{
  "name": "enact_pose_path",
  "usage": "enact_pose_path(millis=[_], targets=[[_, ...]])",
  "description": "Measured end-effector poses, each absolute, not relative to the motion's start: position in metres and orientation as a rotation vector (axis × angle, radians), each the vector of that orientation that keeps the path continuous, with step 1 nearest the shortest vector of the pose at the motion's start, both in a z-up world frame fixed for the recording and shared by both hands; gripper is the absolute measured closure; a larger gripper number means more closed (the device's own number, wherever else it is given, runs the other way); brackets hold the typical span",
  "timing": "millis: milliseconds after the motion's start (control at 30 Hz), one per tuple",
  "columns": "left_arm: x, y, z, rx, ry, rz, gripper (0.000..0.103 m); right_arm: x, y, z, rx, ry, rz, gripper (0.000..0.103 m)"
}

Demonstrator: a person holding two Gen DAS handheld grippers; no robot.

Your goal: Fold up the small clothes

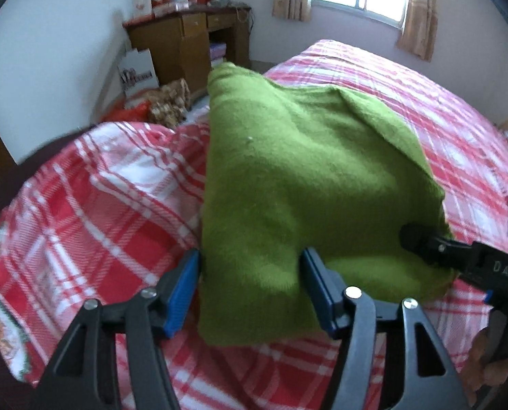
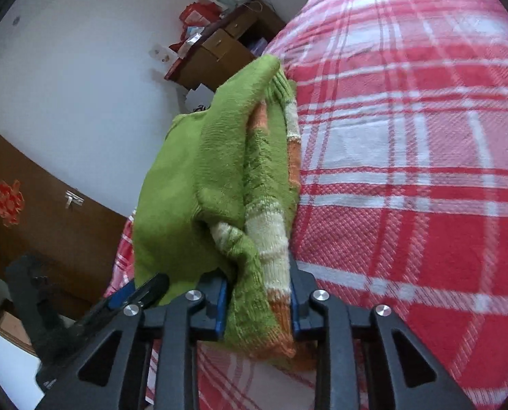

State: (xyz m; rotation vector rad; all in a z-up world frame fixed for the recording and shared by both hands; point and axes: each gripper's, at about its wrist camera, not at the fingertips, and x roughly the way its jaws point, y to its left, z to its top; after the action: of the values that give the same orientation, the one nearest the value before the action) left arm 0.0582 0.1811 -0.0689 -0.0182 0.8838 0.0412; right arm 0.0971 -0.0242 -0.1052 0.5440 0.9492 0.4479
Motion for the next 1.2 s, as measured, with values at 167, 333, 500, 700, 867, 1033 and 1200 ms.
enact_pose_path(millis=[167, 333, 500, 700, 867, 1033, 1200], targets=[[0.033, 0.181, -0.063, 0.033, 0.833, 0.097, 0.030, 0.038, -0.011, -0.072, 0.306, 0.822, 0.297, 0.044], [0.003, 0.177, -0.055, 0.057, 0.814, 0.116, 0.028, 0.001, -0.005, -0.053, 0.173, 0.778, 0.236, 0.043], [-0.028, 0.177, -0.040, 0.078, 0.761, 0.136, 0.015, -0.023, -0.005, -0.039, 0.139, 0.763, 0.180, 0.037], [-0.051, 0.165, -0.032, 0.129, 0.739, 0.121, 0.015, -0.052, 0.000, -0.023, 0.091, 0.762, 0.154, 0.034], [-0.060, 0.158, -0.016, 0.117, 0.724, 0.099, 0.015, -0.075, -0.003, -0.005, 0.075, 0.738, 0.144, 0.034], [-0.082, 0.158, 0.020, 0.111, 0.620, 0.109, 0.004, -0.096, -0.006, 0.028, 0.081, 0.659, 0.137, 0.034], [-0.111, 0.165, 0.065, 0.094, 0.466, 0.150, 0.000, -0.116, 0.001, 0.067, 0.071, 0.557, 0.142, 0.026]])
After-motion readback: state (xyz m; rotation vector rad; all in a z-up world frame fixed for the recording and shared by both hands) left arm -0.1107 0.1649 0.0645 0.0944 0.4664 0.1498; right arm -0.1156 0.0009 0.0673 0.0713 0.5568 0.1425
